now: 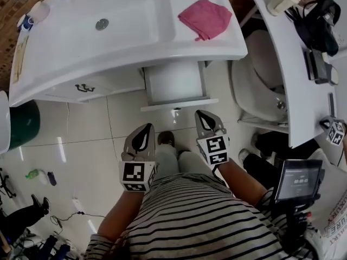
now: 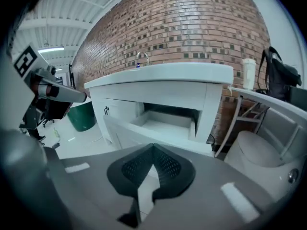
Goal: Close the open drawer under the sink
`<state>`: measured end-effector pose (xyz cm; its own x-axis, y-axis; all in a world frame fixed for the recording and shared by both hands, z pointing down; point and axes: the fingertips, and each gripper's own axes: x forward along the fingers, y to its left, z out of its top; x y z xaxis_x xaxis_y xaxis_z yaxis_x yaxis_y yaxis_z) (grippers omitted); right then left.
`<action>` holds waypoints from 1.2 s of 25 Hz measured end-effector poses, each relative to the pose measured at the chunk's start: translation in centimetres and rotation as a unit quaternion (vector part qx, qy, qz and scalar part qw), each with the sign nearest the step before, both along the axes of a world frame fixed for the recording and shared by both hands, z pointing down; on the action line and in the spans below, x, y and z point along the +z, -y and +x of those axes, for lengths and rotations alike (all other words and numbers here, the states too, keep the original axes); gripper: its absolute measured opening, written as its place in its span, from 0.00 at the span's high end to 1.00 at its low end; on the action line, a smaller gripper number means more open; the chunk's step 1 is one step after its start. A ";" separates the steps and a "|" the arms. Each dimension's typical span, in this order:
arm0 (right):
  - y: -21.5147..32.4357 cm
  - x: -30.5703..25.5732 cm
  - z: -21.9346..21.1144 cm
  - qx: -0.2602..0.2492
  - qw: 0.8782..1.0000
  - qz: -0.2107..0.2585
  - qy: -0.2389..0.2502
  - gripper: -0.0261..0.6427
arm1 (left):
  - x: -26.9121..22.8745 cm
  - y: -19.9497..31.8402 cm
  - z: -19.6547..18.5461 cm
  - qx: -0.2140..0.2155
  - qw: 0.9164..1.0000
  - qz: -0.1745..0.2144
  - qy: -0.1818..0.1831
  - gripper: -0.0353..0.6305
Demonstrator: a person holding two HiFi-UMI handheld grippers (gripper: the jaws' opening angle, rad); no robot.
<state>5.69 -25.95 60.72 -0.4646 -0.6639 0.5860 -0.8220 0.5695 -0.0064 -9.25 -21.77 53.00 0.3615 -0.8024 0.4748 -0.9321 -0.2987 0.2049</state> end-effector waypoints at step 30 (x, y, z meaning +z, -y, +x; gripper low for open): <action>10.4 2.7 -1.6 0.018 1.000 -0.004 0.011 0.96 | 1.4 6.4 -2.2 -0.015 1.000 -0.011 0.000 0.93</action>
